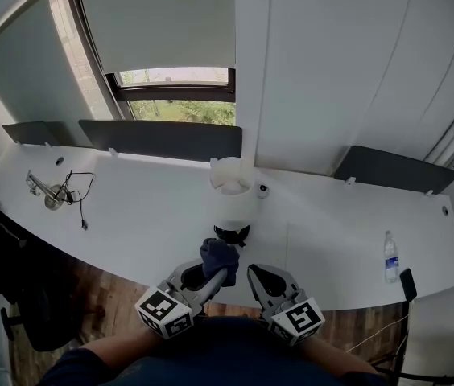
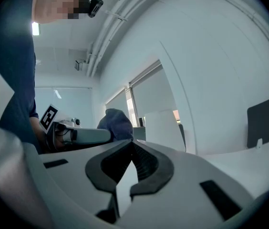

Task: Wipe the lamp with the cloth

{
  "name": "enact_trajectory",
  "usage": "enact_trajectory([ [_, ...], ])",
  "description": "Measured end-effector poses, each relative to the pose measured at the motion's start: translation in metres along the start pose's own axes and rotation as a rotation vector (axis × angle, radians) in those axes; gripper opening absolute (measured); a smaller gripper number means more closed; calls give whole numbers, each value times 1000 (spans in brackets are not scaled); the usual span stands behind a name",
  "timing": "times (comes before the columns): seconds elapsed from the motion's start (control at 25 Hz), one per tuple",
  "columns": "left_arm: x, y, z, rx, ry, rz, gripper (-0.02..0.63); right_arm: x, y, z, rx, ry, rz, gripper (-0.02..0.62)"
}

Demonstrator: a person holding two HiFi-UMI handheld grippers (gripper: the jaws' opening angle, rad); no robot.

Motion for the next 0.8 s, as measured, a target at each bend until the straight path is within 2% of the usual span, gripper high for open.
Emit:
enact_trajectory([
  [0.4, 4, -15, 1, 20, 38, -30, 100, 8, 16, 24, 112, -65, 24, 9],
  [0.8, 6, -18, 6, 26, 49, -43, 100, 8, 17, 22, 99, -55, 10, 9],
])
Point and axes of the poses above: the fingertips, and each gripper's own axes: y forward along the fingers, z to its left, x out of its top, the point moved 5 cm from there along -y, backward along the fingers, and after that the axes turned 7 degrees about x, right-handed, at the moved point
